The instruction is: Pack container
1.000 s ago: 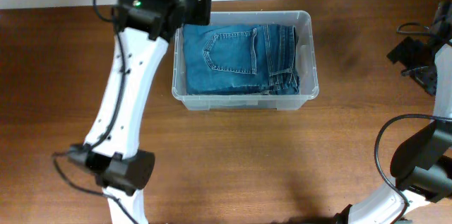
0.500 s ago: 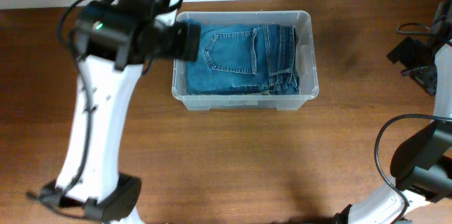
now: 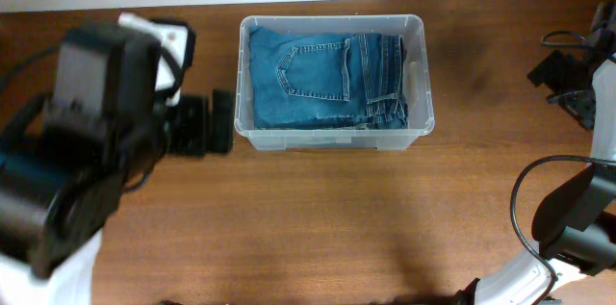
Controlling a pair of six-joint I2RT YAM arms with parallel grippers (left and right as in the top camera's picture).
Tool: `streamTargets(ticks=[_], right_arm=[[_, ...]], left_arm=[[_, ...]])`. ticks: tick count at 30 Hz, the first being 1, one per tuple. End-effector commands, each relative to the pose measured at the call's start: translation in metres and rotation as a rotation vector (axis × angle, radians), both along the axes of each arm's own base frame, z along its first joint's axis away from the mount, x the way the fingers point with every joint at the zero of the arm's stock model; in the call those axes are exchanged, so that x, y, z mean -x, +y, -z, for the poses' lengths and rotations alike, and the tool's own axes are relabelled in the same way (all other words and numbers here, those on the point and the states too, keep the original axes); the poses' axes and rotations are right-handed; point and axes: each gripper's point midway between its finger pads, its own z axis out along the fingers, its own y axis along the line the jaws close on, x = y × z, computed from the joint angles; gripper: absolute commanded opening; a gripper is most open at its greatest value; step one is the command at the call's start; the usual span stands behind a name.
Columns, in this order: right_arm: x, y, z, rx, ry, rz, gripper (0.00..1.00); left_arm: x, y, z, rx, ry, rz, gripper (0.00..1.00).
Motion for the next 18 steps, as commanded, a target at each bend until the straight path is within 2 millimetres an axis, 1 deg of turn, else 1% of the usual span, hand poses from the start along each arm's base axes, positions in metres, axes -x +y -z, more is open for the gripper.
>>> streamTargets(ticks=[1,4,8,11,18], right_arm=[[0.002,-0.001,0.001,0.007,0.005,0.015,0.98],[0.002,-0.001,0.001,0.007,0.005,0.015,0.98],[0.002,-0.001,0.001,0.007,0.005,0.015,0.98],[0.002,-0.001,0.001,0.007,0.005,0.015,0.98],[0.002,-0.001,0.001,0.007,0.005,0.015,0.98]], left_arm=[[0.019,0.008,0.014,0.012,0.041,-0.039,0.99],[0.032,0.013,0.033,0.005,0.094,-0.051,0.99],[0.044,0.011,0.05,0.013,0.152,-0.031,0.99],[0.047,0.007,0.054,0.031,0.172,-0.013,0.99],[0.046,0.007,0.053,0.023,0.167,-0.012,0.99]])
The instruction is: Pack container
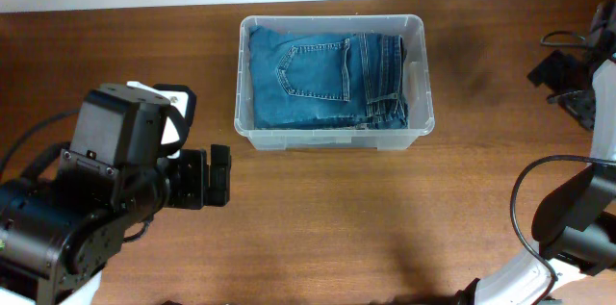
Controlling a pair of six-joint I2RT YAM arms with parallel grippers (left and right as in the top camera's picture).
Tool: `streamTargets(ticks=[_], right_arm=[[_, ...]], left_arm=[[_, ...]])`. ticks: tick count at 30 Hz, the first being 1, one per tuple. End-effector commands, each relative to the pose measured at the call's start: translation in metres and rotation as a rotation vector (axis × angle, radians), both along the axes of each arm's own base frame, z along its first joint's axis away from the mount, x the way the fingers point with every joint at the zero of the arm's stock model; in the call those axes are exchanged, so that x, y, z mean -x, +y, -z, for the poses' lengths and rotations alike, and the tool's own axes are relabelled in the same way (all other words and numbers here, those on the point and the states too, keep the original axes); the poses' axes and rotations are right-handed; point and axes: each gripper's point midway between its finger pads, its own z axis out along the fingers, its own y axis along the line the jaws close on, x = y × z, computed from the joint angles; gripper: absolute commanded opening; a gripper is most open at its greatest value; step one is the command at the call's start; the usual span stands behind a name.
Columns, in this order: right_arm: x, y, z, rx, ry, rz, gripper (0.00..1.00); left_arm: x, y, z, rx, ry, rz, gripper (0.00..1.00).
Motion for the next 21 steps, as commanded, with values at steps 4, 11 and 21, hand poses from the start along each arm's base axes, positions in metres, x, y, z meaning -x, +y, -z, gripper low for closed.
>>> streamTargets(ticks=[4,11,21], right_arm=[[0.002,-0.001,0.001,0.007,0.005,0.015,0.98],[0.002,-0.001,0.001,0.007,0.005,0.015,0.99],[0.002,-0.001,0.001,0.007,0.005,0.015,0.98]], left_arm=[[-0.008,-0.006,0.005,-0.108,-0.05,0.198,0.99],[-0.037,-0.019,0.053,-0.157,-0.023,0.27,0.99],[-0.05,-0.016,0.149,-0.18,-0.146,0.308,0.99]])
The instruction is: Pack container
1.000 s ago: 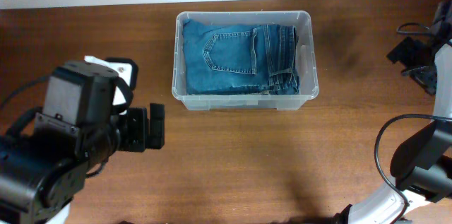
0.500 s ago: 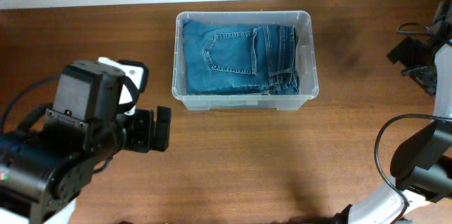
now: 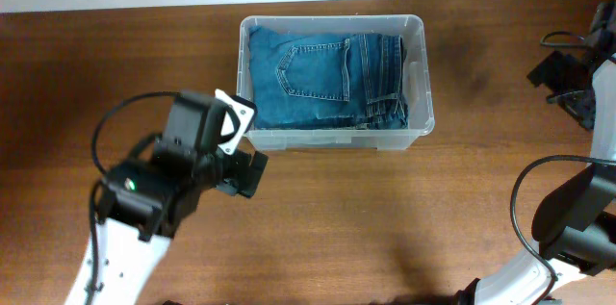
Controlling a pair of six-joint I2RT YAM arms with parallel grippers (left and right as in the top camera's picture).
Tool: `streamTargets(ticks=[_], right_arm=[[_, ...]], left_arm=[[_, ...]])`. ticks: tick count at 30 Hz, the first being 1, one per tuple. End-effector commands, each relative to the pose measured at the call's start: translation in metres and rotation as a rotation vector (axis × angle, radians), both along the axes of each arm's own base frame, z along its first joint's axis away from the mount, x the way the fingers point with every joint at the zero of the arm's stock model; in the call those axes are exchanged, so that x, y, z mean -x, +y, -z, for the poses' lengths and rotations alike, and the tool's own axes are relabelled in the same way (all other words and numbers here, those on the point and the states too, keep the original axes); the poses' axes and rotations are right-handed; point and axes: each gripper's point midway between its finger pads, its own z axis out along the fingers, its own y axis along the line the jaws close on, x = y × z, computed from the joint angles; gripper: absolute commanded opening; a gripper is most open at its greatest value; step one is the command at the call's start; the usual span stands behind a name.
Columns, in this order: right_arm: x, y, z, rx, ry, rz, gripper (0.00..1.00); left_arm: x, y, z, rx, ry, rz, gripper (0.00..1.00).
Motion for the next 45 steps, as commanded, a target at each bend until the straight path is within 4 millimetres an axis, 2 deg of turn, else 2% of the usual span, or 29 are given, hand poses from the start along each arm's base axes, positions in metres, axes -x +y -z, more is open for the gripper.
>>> streamTargets(ticks=[1,4,8,13,20,32,37,42,45], right_arm=[[0.002,-0.002,0.0,0.008,0.004,0.015,0.98],[0.002,-0.002,0.0,0.008,0.004,0.015,0.98],[0.002,-0.002,0.0,0.008,0.004,0.015,0.98],[0.002,-0.002,0.0,0.008,0.004,0.015,0.98],[0.002,-0.002,0.0,0.008,0.004,0.015,0.98],[0.002,-0.002,0.0,0.008,0.004,0.015,0.98],[0.002,-0.002,0.0,0.008,0.004,0.015,0.98],[0.002,-0.002,0.0,0.008,0.004,0.015,0.98],[0.002,-0.002,0.0,0.008,0.004,0.015,0.98]], left_arm=[[0.012,0.013,0.026,0.018,-0.081,0.003,0.99],[0.002,0.028,0.038,0.059,-0.207,-0.059,0.99],[-0.004,0.046,0.044,0.132,-0.397,-0.118,0.99],[0.011,0.066,0.051,0.237,-0.605,-0.137,0.99],[0.019,0.084,0.048,0.242,-0.775,-0.176,0.99],[0.026,0.088,0.033,0.246,-0.997,-0.164,0.99],[0.028,0.091,0.035,0.239,-1.023,-0.178,0.99],[0.035,0.094,0.023,0.235,-1.078,-0.187,0.99],[0.035,0.095,0.028,0.233,-1.061,-0.191,0.99]])
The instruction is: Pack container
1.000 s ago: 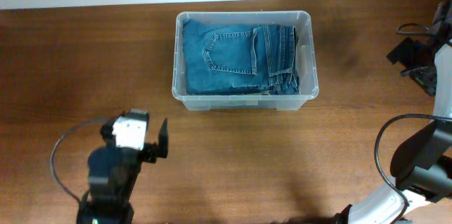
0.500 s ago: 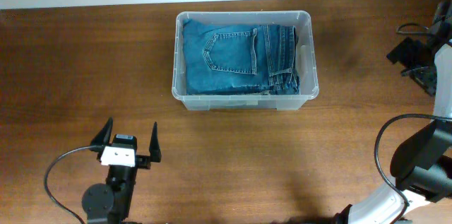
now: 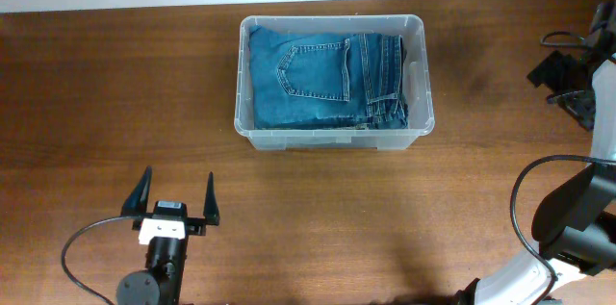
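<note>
A clear plastic container stands at the back middle of the wooden table. Folded blue jeans lie flat inside it and fill most of its floor. My left gripper is low at the front left, well short of the container, open, with nothing between its two black fingers. My right gripper sits at the far right edge, away from the container; its dark parts are partly cut off, and its jaws cannot be made out.
The right arm's black cable loops over the table at the front right, beside the arm's white and black links. A pale wall runs along the back edge of the table.
My left arm has drawn back from just in front of the container's left corner to the front left of the table, and its gripper now shows open. The jeans and container are unchanged.
The jeans lay in the container throughout. My left arm first loomed large beside the container's left wall, then sat lower and nearer the front, then near the container's front left corner, and now rests at the table's front left. The right arm stayed put.
</note>
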Controlling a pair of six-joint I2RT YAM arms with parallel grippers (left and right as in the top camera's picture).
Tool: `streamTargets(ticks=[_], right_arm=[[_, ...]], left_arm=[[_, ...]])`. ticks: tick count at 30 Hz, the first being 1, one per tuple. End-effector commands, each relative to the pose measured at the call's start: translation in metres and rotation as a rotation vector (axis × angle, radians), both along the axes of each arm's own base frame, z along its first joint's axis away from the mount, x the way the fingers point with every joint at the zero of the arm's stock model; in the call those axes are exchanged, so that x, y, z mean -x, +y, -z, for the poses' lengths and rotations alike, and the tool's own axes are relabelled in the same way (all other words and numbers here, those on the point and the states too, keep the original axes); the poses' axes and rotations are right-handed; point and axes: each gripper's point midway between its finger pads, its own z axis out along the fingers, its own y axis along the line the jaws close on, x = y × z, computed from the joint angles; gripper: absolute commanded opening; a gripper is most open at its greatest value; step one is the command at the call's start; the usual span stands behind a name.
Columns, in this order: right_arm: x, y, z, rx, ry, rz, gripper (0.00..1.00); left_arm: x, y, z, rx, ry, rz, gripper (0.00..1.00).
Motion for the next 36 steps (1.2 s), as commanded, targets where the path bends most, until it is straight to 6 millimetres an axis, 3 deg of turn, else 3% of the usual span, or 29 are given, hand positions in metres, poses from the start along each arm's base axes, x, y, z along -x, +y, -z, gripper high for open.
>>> streamTargets(ticks=[1,4,7,36], right_arm=[[0.001,-0.001,0.0,0.006,0.002,0.014,0.98],[0.001,-0.001,0.0,0.006,0.002,0.014,0.98],[0.001,-0.001,0.0,0.006,0.002,0.014,0.98],[0.001,-0.001,0.0,0.006,0.002,0.014,0.98]], left_arm=[[0.0,0.003,0.007,-0.014,0.021,-0.019,0.99],[-0.002,0.004,0.021,-0.01,0.079,-0.021,0.99],[-0.002,0.008,0.055,-0.001,0.217,-0.045,0.99],[-0.002,0.008,0.053,0.001,0.207,-0.046,0.99]])
